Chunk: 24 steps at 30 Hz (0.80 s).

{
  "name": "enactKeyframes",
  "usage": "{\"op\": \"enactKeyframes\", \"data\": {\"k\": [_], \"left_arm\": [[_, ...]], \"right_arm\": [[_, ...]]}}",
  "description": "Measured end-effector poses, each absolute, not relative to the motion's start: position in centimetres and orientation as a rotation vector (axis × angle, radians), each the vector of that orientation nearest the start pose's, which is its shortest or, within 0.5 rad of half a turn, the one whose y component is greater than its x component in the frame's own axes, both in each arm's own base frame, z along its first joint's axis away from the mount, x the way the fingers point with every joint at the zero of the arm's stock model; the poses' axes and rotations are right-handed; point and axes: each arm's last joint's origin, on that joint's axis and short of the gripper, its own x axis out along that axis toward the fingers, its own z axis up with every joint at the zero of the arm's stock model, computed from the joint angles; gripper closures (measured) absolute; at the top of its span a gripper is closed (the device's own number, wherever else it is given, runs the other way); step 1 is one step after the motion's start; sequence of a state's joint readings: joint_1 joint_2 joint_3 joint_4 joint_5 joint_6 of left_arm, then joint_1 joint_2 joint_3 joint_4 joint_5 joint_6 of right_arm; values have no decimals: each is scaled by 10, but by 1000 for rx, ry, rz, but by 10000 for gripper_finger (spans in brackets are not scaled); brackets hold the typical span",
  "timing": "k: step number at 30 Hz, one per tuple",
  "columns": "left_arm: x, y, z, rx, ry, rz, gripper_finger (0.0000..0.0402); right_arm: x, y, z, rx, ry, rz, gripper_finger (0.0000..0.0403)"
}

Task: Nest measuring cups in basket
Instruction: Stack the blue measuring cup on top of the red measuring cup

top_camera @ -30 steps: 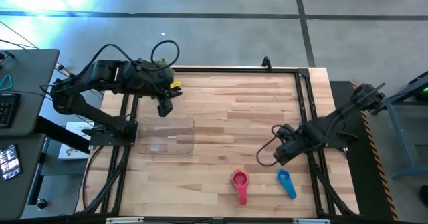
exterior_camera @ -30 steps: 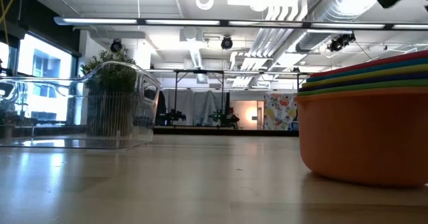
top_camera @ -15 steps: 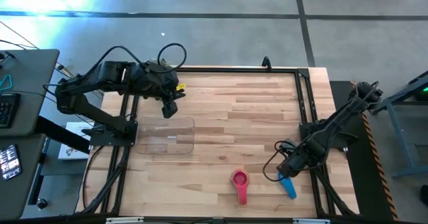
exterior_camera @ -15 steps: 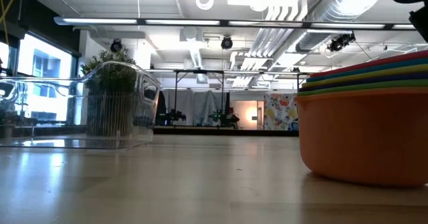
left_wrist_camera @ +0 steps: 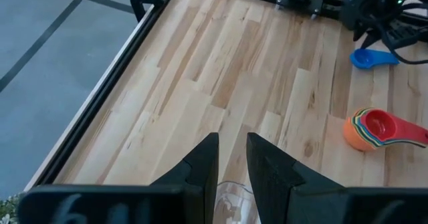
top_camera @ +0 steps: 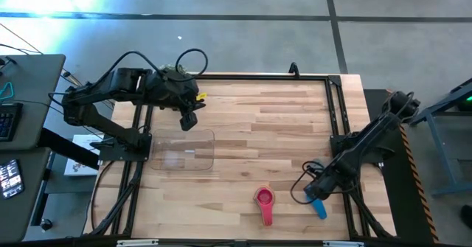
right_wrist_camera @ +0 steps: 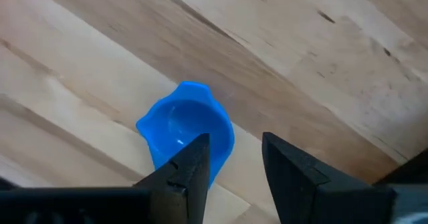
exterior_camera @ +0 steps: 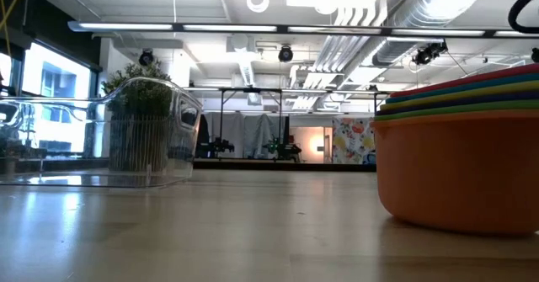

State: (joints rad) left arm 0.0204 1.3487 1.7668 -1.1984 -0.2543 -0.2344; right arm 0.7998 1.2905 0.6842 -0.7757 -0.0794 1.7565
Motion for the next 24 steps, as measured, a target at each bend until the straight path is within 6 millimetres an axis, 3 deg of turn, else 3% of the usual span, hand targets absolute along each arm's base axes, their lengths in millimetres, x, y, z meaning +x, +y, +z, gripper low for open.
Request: {"op": "enactKeyframes", "data": {"k": [15,24], "left_arm": [[229,12,448,-131,741,350,335],[229,12,448,-131,741,350,335]], "right_arm": [[147,157,145,859,1534,-638,282],[149,159,145,928,1511,-668,394]]}}
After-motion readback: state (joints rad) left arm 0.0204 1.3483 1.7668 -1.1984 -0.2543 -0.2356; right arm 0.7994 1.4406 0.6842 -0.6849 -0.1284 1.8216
